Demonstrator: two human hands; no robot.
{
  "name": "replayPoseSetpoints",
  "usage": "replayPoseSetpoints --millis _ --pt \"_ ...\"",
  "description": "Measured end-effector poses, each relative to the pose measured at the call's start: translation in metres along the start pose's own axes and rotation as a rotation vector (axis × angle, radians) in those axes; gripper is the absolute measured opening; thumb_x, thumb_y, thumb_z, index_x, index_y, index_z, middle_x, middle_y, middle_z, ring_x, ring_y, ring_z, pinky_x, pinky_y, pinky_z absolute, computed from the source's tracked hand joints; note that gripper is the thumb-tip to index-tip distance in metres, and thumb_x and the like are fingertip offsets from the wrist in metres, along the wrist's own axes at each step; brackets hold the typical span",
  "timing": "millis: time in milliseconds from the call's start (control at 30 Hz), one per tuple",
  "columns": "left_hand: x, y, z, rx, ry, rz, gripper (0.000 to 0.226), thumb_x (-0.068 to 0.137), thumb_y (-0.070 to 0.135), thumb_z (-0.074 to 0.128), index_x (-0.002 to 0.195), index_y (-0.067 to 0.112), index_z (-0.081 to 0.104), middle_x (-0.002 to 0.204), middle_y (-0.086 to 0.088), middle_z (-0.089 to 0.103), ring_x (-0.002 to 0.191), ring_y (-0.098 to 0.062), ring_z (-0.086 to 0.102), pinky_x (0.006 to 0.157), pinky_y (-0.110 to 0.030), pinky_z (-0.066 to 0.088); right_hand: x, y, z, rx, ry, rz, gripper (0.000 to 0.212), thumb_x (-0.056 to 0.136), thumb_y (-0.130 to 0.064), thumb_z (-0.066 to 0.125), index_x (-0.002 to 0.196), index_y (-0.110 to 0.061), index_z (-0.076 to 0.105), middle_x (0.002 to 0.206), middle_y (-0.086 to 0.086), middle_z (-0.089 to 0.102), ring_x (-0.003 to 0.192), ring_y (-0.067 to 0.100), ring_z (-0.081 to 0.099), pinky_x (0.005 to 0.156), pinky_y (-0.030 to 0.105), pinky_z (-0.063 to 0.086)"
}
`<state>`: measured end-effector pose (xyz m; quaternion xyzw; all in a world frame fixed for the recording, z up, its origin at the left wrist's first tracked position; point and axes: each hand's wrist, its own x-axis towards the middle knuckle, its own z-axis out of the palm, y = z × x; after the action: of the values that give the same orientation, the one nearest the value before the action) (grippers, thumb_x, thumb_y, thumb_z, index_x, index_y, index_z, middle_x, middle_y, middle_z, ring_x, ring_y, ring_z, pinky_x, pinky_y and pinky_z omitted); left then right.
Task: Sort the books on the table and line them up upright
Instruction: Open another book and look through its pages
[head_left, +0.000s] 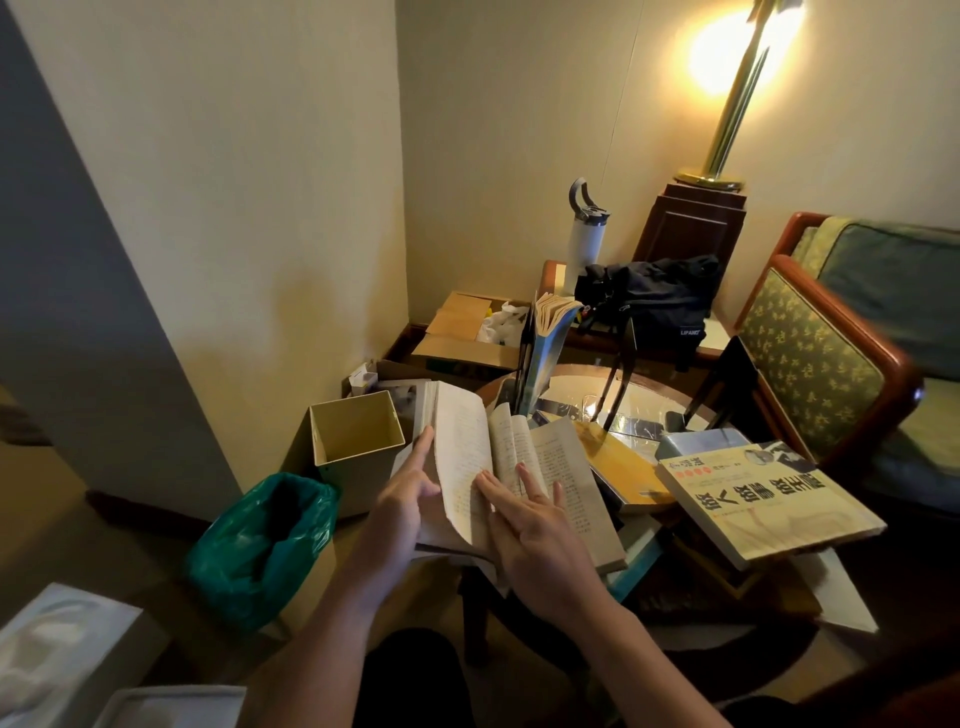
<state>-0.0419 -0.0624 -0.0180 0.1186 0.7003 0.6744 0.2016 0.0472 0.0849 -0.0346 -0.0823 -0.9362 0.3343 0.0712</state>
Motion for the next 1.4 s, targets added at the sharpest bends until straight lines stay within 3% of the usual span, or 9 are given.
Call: replayPoseSetpoints --millis 67,133,367,533,600,700,867,1067,1400 --pt "0.002 0.0 0.002 0.052 -0.02 -0.017 0.051 0.105 0.033 0.039 0.154 0.04 0.026 0.154 0.003 0.036 0.12 -0.022 0.054 0.073 -0.018 0.054 0.003 0.0 0.0 -0.029 -0.009 -0.016 0.046 0.106 -0.03 0.037 0.15 -0.044 0.033 0.148 -0.03 0.02 0.147 0.004 -0.009 0.121 0.05 -0.016" --pt "0.002 -0.002 0.001 0.101 -0.046 -0.012 0.061 0.103 0.034 0.046 0.156 0.042 0.017 0.157 0.002 0.035 0.114 -0.014 0.057 0.066 -0.017 0.054 0.004 0.001 0.001 -0.054 -0.015 -0.036 0.047 0.105 -0.029 0.038 0.15 -0.045 0.032 0.151 -0.031 0.021 0.147 0.005 -0.011 0.12 0.051 -0.017" --pt "-0.005 -0.009 -0.004 0.308 -0.04 0.056 0.082 0.095 0.012 0.062 0.152 0.053 0.02 0.16 0.005 0.026 0.113 -0.017 0.056 0.074 -0.035 0.063 0.025 -0.002 0.003 -0.003 -0.057 0.0 0.046 0.108 -0.032 0.035 0.149 -0.051 0.031 0.155 -0.031 0.02 0.15 0.016 -0.001 0.121 0.054 -0.013" --pt "-0.004 -0.011 -0.002 0.4 0.014 0.038 0.078 0.092 0.02 0.068 0.151 0.049 0.027 0.154 0.002 0.037 0.12 -0.017 0.052 0.079 -0.03 0.061 0.039 0.0 -0.002 0.076 -0.123 0.062 0.042 0.106 -0.037 0.042 0.145 -0.052 0.038 0.154 -0.028 0.033 0.146 0.021 0.026 0.122 0.057 0.013" --pt "0.0 -0.009 -0.002 0.49 0.06 0.035 0.08 0.088 0.028 0.073 0.151 0.046 0.028 0.151 0.001 0.04 0.122 -0.02 0.05 0.085 -0.032 0.06 0.037 0.009 0.0 0.138 -0.142 0.089 0.043 0.102 -0.046 0.046 0.143 -0.058 0.038 0.152 -0.026 0.04 0.137 0.021 0.04 0.114 0.053 0.036" --pt "0.01 -0.001 0.0 0.675 0.1 0.029 0.089 0.08 0.045 0.079 0.153 0.043 0.028 0.15 -0.001 0.042 0.127 -0.023 0.048 0.094 -0.039 0.057 0.033 0.023 0.005 0.116 -0.126 0.083 0.049 0.097 -0.057 0.047 0.144 -0.059 0.033 0.15 -0.026 0.04 0.13 0.019 0.045 0.102 0.046 0.048" --pt "0.039 0.021 0.0 0.989 0.059 0.019 0.104 0.076 0.058 0.077 0.157 0.042 0.014 0.15 -0.006 0.041 0.131 -0.028 0.045 0.098 -0.044 0.051 0.027 0.031 0.011 0.095 -0.132 0.107 0.057 0.093 -0.069 0.044 0.147 -0.062 0.025 0.152 -0.037 0.019 0.15 0.029 0.017 0.117 0.063 0.024" --pt "0.064 0.032 -0.002 1.239 -0.023 -0.062 0.115 0.077 0.066 0.071 0.158 0.038 -0.006 0.156 -0.009 0.036 0.132 -0.029 0.048 0.095 -0.041 0.051 0.026 0.041 0.016 0.06 -0.131 0.11 0.065 0.09 -0.069 0.048 0.149 -0.061 0.021 0.157 -0.033 0.012 0.153 0.031 -0.005 0.118 0.064 0.006" --pt "0.114 0.033 0.019 1.019 0.264 -0.008 0.125 0.07 0.062 0.08 0.16 0.023 0.003 0.149 -0.009 0.048 0.127 -0.029 0.054 0.088 -0.038 0.054 0.027 0.047 0.019 0.015 -0.197 0.138 0.067 0.09 -0.074 0.042 0.148 -0.063 0.011 0.16 -0.032 0.003 0.152 0.025 -0.007 0.119 0.058 0.002"
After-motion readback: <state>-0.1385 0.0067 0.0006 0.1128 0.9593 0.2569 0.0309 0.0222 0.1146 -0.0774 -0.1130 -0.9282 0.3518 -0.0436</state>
